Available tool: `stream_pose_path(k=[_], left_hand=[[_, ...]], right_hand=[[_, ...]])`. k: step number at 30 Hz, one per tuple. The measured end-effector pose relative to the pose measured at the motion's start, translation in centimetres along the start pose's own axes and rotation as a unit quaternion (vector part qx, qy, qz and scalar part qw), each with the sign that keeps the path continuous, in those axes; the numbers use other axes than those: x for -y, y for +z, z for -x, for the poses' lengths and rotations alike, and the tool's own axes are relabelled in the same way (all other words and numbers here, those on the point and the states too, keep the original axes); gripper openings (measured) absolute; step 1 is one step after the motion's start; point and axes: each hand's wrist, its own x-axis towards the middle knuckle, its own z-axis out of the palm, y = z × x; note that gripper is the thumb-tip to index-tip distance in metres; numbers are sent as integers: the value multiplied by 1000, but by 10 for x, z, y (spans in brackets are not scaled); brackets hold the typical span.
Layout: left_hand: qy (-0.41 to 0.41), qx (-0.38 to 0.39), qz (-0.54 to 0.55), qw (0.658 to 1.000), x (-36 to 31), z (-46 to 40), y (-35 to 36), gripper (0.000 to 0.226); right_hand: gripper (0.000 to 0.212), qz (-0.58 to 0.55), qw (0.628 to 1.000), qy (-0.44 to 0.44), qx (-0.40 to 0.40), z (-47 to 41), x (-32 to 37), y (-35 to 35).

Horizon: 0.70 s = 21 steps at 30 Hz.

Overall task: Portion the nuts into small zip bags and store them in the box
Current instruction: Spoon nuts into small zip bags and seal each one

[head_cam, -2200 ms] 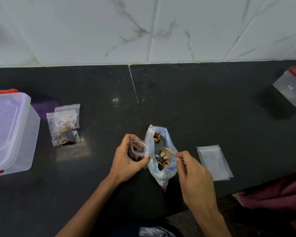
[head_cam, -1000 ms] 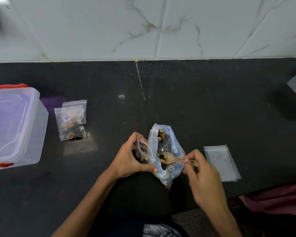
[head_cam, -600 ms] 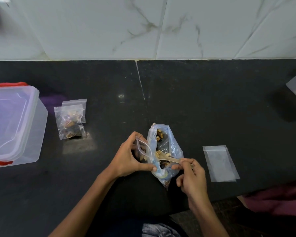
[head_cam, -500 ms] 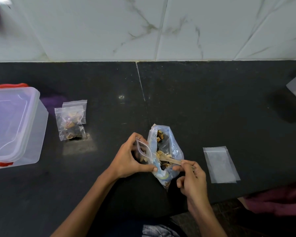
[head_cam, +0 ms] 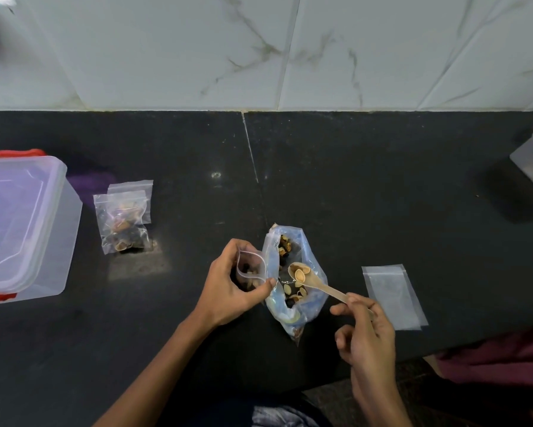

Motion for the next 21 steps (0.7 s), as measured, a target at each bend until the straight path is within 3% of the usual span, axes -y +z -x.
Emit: stream_pose_path(k=[5, 8, 10, 13, 15, 21], left_hand=[[12, -9, 1, 1000, 0, 0, 4, 41], [18, -9, -3, 1000, -1, 0, 4, 43], [20, -13, 0, 1000, -1, 0, 4, 45], [21, -13, 10, 1000, -3, 0, 5, 46], [21, -16, 9, 1000, -2, 0, 5, 48], [11, -13, 13, 1000, -2, 1, 5, 47]], right_hand=[[13, -19, 992, -117, 48, 20, 26, 8], [11, 41, 968, -230, 91, 30, 26, 18], [14, 144, 932, -319, 99, 31, 17, 24], [14, 281, 839, -456, 93, 26, 6, 26], [16, 298, 815, -489, 89, 26, 4, 27], [20, 282, 792, -537, 71, 24, -1, 27]])
